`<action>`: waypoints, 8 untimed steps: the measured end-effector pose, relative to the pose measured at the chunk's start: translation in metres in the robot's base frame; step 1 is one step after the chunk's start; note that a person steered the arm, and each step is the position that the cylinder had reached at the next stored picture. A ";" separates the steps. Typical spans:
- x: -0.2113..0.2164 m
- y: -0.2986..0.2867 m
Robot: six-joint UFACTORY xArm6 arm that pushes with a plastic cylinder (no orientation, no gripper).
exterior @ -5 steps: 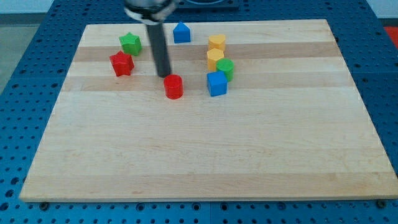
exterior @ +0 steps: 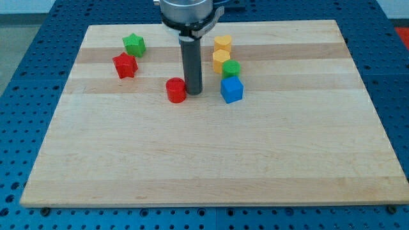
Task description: Slide the red circle below the red star
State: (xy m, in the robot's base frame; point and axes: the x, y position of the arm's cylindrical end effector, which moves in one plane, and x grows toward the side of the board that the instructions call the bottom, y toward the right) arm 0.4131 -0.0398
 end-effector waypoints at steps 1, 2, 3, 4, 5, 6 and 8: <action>0.023 -0.002; 0.004 -0.011; -0.009 -0.020; -0.020 -0.023; -0.020 -0.048; -0.019 -0.074; -0.019 -0.089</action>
State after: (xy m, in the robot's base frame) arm 0.3946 -0.1283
